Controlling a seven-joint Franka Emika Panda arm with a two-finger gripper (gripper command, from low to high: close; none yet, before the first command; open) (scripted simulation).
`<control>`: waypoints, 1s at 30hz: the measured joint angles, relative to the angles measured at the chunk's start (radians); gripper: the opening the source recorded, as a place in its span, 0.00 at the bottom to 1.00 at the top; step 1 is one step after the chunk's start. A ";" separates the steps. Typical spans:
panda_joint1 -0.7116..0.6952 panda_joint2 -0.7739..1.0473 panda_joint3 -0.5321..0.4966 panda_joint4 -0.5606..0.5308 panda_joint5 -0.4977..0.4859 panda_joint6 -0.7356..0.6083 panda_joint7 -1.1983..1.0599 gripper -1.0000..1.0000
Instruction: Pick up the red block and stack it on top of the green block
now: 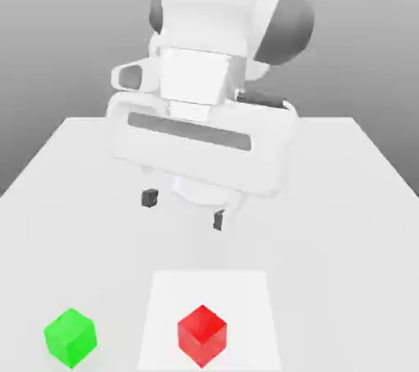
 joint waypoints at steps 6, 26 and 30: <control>-0.001 0.201 0.005 -0.050 0.063 0.093 0.119 0.50; -0.035 0.230 -0.054 -0.029 0.101 0.081 0.156 0.00; -0.133 0.218 -0.153 0.025 0.149 0.017 0.200 0.00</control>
